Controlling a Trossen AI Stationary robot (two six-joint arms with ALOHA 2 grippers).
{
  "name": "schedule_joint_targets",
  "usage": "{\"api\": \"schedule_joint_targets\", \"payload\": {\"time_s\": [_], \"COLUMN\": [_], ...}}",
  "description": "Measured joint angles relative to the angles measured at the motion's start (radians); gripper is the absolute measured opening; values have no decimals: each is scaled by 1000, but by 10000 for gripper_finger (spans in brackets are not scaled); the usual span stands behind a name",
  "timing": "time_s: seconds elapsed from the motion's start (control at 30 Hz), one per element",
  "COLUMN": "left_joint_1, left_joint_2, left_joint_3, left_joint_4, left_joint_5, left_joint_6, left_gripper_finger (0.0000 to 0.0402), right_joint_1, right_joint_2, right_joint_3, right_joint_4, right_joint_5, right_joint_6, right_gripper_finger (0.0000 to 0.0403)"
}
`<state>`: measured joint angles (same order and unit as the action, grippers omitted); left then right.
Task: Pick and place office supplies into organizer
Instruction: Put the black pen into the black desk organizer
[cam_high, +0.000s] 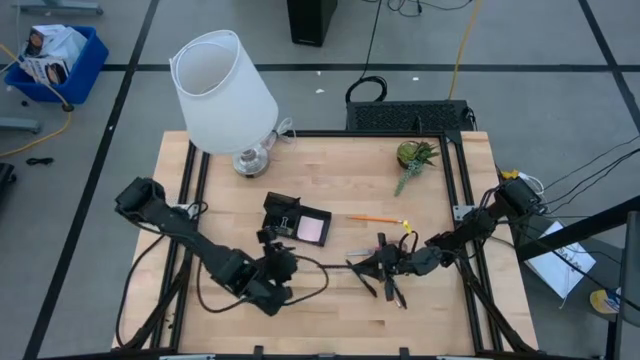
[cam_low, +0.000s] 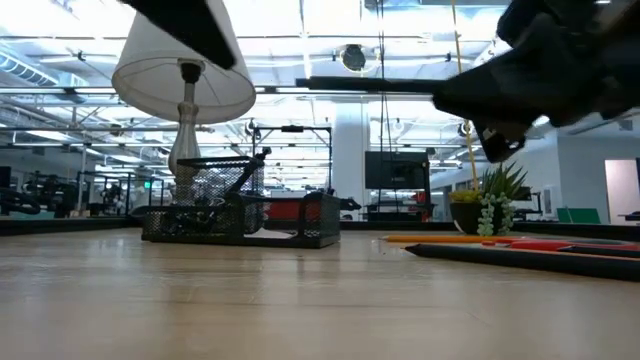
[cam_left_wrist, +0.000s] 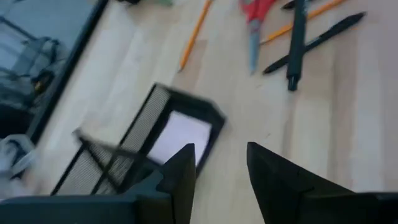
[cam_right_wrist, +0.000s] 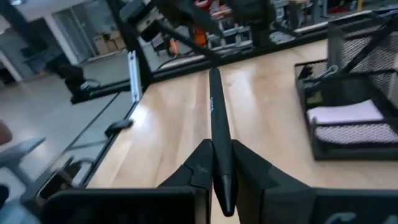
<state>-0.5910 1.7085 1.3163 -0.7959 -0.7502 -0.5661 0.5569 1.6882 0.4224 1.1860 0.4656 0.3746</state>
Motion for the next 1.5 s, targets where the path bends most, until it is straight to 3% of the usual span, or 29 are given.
{"api": "schedule_joint_targets", "payload": {"time_s": [0.1,0.27,0.57,0.77,0.87,1.07,1.13,1.37,1.5], "left_joint_1": [-44,-156,-337,-435,-460,-471,-471,-471,-470], "left_joint_2": [-24,-44,-228,-444,-560,-769,-829,-988,-1038], "left_joint_3": [-1,-32,-246,-497,-637,-929,-1010,-1192,-1233], "left_joint_4": [-155,-225,-101,289,552,1159,1299,1446,1448], "left_joint_5": [-71,-271,-353,-353,-280,-58,-32,-13,1], "left_joint_6": [-154,-364,-480,-230,-42,339,419,482,478], "left_gripper_finger": [154,152,148,135,129,114,109,107,107], "right_joint_1": [-24,-75,-153,-211,-244,-317,-340,-430,-488], "right_joint_2": [0,0,-6,-6,-19,-37,-37,-38,-39], "right_joint_3": [30,105,239,325,377,559,629,868,904], "right_joint_4": [-16,-143,-342,-472,-531,-890,-976,-1298,-1337], "right_joint_5": [0,-54,-86,-115,-132,-152,-168,-211,-278], "right_joint_6": [-2,-19,-57,-69,-76,-100,-122,-179,-182], "right_gripper_finger": [31,32,37,28,30,33,30,35,29]}}
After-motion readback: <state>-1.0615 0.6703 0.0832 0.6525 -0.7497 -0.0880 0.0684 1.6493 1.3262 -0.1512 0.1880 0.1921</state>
